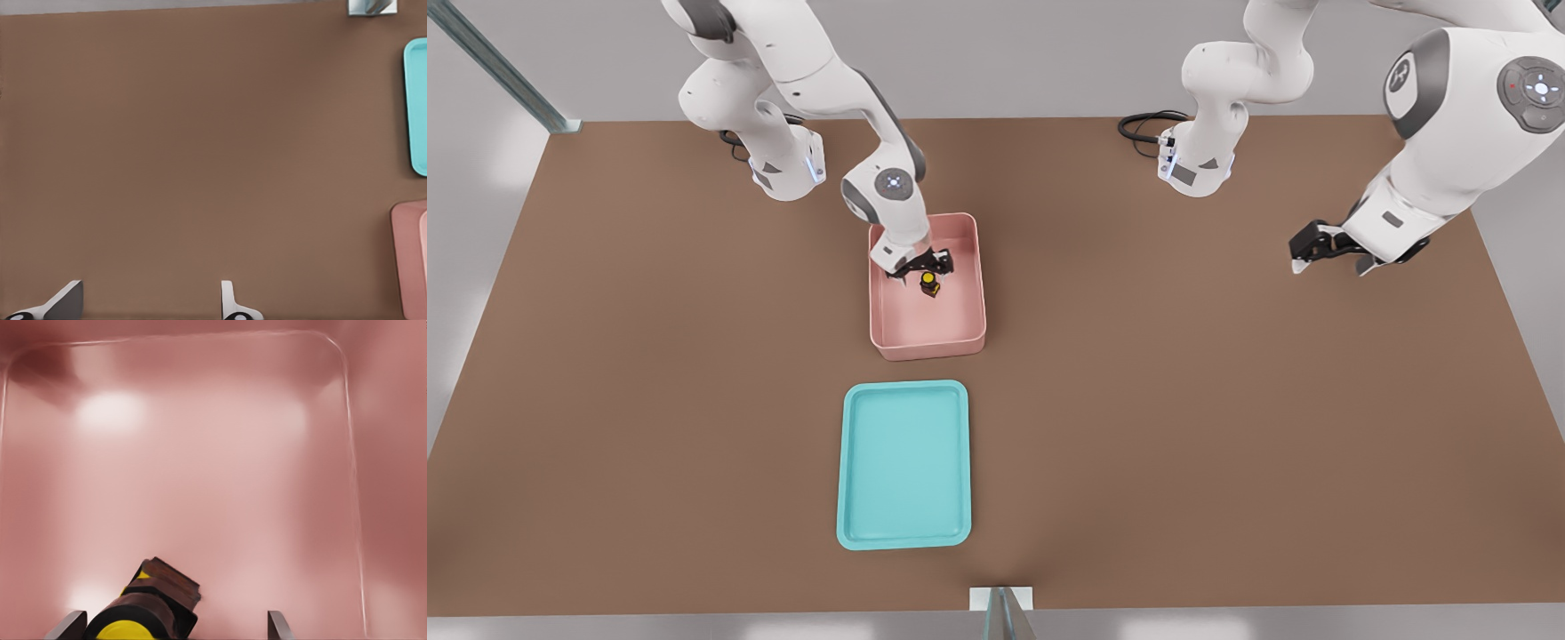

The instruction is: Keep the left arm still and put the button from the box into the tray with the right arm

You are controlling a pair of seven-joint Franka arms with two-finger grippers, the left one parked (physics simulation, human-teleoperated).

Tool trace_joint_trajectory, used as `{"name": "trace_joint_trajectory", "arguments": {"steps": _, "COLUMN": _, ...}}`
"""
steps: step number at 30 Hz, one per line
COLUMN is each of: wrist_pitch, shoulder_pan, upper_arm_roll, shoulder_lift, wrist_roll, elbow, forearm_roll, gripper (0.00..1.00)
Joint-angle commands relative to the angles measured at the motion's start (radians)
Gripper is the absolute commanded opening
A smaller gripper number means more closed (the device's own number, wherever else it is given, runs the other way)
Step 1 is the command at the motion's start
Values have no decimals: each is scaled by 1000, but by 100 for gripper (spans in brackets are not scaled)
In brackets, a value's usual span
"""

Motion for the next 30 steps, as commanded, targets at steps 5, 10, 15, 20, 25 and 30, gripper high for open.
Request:
{"name": "trace_joint_trajectory", "arguments": {"steps": 5, "wrist_pitch": 74, "shoulder_pan": -2, "upper_arm_roll": 13, "shoulder_lift": -2, "wrist_roll": 57, "elbow": 16, "forearm_roll": 2, "gripper": 100}}
{"name": "trace_joint_trajectory", "arguments": {"steps": 10, "wrist_pitch": 74, "shoulder_pan": -4, "upper_arm_roll": 13, "shoulder_lift": 5, "wrist_roll": 34, "elbow": 13, "forearm_roll": 2, "gripper": 81}}
{"name": "trace_joint_trajectory", "arguments": {"steps": 15, "wrist_pitch": 73, "shoulder_pan": -4, "upper_arm_roll": 13, "shoulder_lift": 1, "wrist_roll": 23, "elbow": 13, "forearm_roll": 2, "gripper": 57}}
{"name": "trace_joint_trajectory", "arguments": {"steps": 20, "wrist_pitch": -44, "shoulder_pan": -8, "upper_arm_roll": 5, "shoulder_lift": -8, "wrist_roll": 11, "elbow": 85, "forearm_roll": 1, "gripper": 54}}
{"name": "trace_joint_trajectory", "arguments": {"steps": 25, "wrist_pitch": -260, "shoulder_pan": -59, "upper_arm_roll": -1, "shoulder_lift": -31, "wrist_roll": -111, "elbow": 222, "forearm_roll": 2, "gripper": 54}}
{"name": "trace_joint_trajectory", "arguments": {"steps": 30, "wrist_pitch": -515, "shoulder_pan": -152, "upper_arm_roll": -41, "shoulder_lift": -15, "wrist_roll": -350, "elbow": 503, "forearm_roll": 4, "gripper": 54}}
